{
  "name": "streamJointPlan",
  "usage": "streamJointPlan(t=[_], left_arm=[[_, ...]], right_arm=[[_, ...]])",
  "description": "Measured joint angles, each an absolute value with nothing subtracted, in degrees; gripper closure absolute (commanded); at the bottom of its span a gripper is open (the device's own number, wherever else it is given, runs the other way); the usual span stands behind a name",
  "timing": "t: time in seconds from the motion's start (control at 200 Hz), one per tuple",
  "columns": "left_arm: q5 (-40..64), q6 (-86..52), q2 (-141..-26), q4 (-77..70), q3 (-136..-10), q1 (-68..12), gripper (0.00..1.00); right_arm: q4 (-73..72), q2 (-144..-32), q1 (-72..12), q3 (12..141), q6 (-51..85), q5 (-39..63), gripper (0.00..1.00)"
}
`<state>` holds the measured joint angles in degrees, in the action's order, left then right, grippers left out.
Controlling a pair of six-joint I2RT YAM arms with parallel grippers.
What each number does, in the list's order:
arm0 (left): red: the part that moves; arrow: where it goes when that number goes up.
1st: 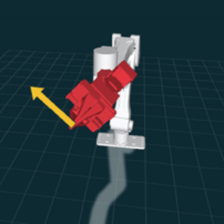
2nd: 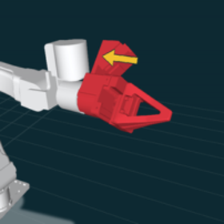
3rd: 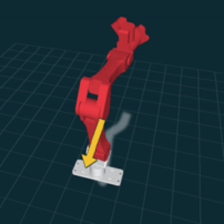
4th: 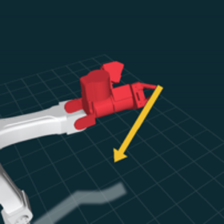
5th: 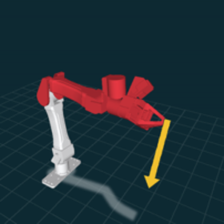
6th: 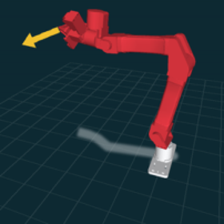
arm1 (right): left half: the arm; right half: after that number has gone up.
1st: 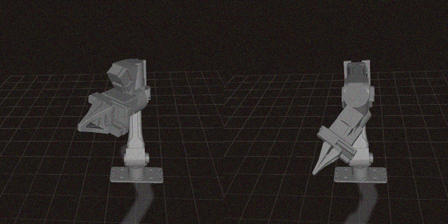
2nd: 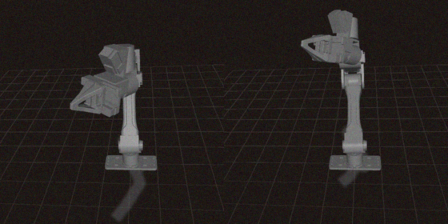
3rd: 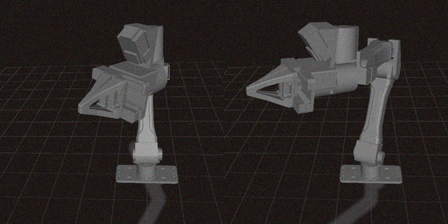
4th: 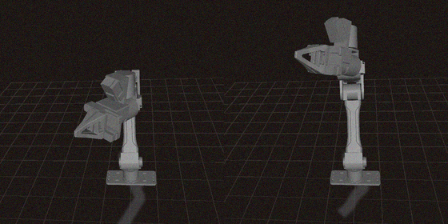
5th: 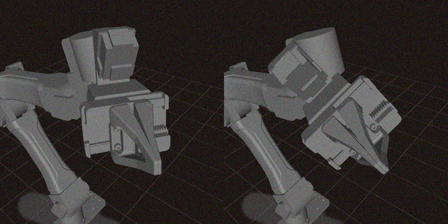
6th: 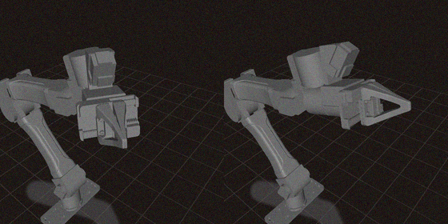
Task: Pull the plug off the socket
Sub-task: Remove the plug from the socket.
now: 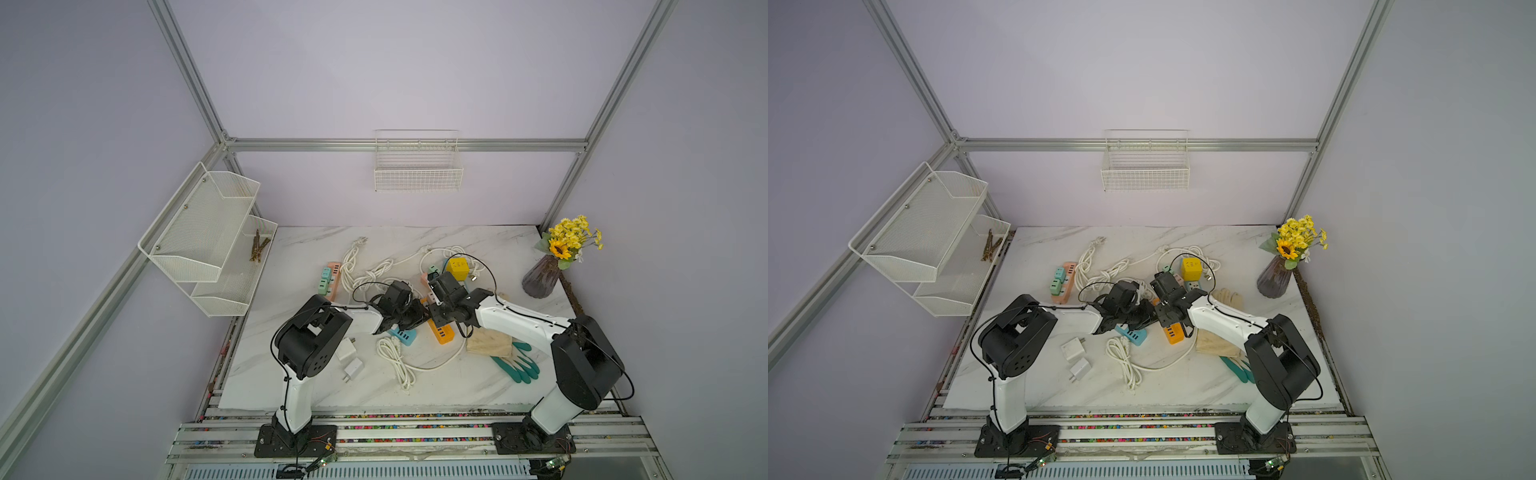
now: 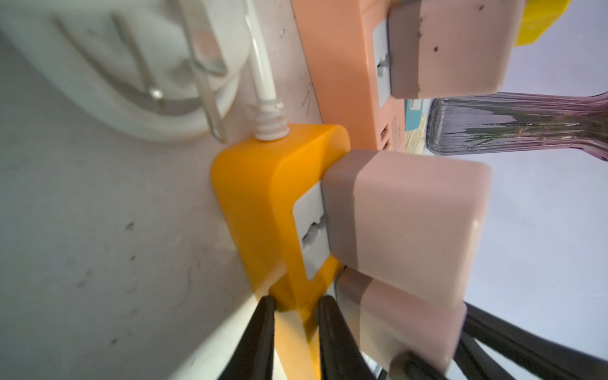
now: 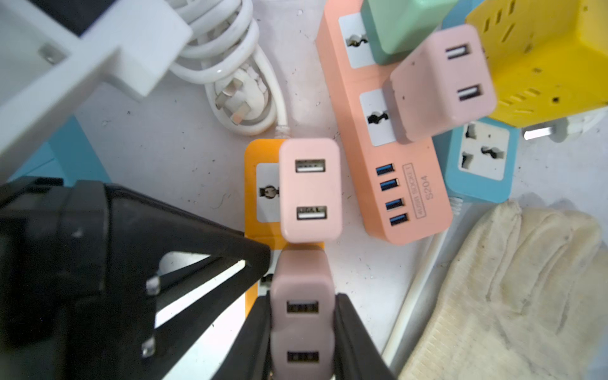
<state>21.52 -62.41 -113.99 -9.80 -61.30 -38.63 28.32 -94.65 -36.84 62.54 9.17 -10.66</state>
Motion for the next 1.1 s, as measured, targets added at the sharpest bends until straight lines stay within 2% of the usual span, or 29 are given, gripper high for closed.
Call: streamJointPlan(t=[0.645, 1.1], left_arm=[[22.76, -61.28, -115.07, -11.07, -62.02, -38.54, 0.75], [22.81, -58.85, -115.0, -11.31, -62.15, -38.57, 0.72]], right_arm=[[25.8, -91.37, -36.14, 58.67, 11.33, -12.29, 0.86], [25.39, -83.96, -33.58, 57.06, 11.31, -1.72, 0.87]])
